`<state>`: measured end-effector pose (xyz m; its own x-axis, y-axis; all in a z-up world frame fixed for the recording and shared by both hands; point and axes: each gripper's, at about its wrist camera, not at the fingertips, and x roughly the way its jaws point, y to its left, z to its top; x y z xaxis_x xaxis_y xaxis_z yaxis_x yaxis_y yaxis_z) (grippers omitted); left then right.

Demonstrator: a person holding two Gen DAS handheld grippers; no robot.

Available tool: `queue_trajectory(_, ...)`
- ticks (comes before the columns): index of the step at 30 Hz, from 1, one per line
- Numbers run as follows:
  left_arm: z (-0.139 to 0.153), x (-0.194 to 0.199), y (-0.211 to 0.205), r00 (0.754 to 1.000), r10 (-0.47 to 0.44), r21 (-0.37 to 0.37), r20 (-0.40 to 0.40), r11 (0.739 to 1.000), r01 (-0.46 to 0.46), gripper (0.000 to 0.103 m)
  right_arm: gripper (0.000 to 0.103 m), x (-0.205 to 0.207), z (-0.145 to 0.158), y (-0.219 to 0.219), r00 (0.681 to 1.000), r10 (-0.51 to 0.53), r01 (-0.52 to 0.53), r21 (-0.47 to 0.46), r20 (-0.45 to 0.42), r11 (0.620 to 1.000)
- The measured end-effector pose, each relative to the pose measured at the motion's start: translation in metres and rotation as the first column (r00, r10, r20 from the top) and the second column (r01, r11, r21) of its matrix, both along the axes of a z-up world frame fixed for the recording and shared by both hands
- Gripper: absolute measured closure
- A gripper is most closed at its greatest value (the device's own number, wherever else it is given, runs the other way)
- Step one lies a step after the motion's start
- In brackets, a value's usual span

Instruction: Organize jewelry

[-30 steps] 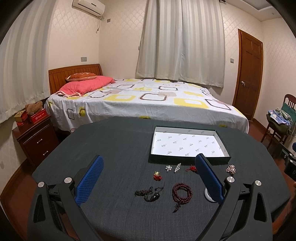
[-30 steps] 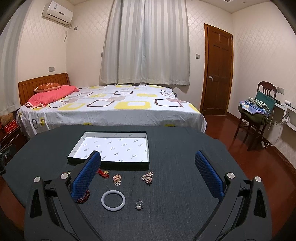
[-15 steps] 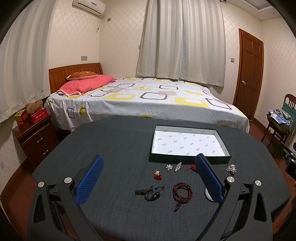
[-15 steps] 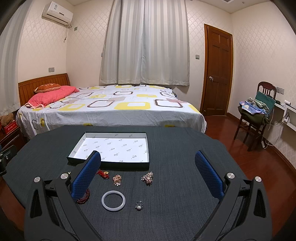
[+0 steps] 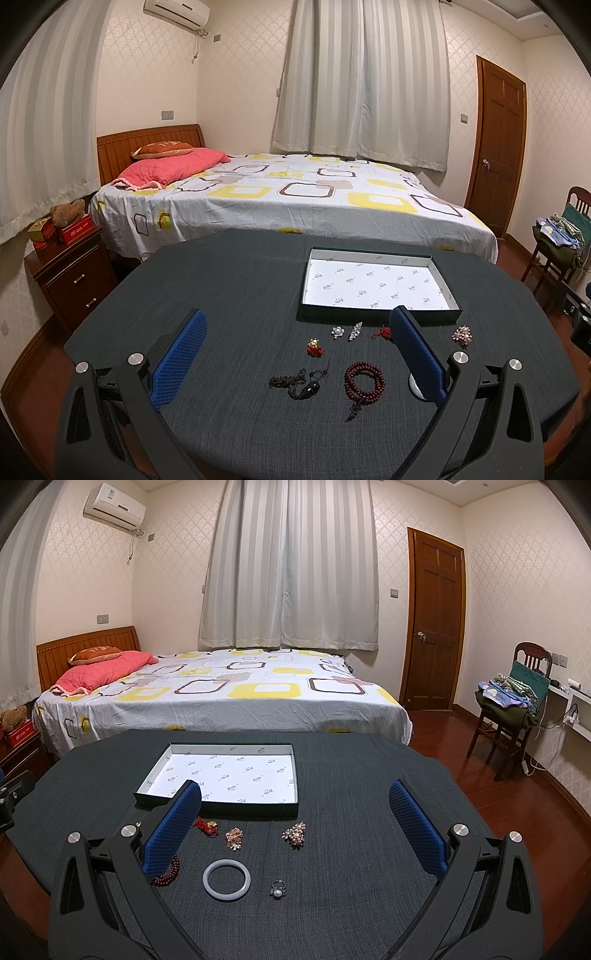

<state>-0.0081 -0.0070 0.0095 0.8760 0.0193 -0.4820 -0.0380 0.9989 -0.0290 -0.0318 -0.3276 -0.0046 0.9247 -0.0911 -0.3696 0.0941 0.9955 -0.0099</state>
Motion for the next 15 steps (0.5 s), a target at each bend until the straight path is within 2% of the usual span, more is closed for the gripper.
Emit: queue_trajectory(15, -0.0016, -0.0012, 0.0011, 1.0, 0.0, -0.002, -0.006, 1.0, 0.0, 0.007, 0.004, -0.0005, -0.0011, 0.0026, 1.0, 0.0, 0.0, 0.001, 0.0, 1.0)
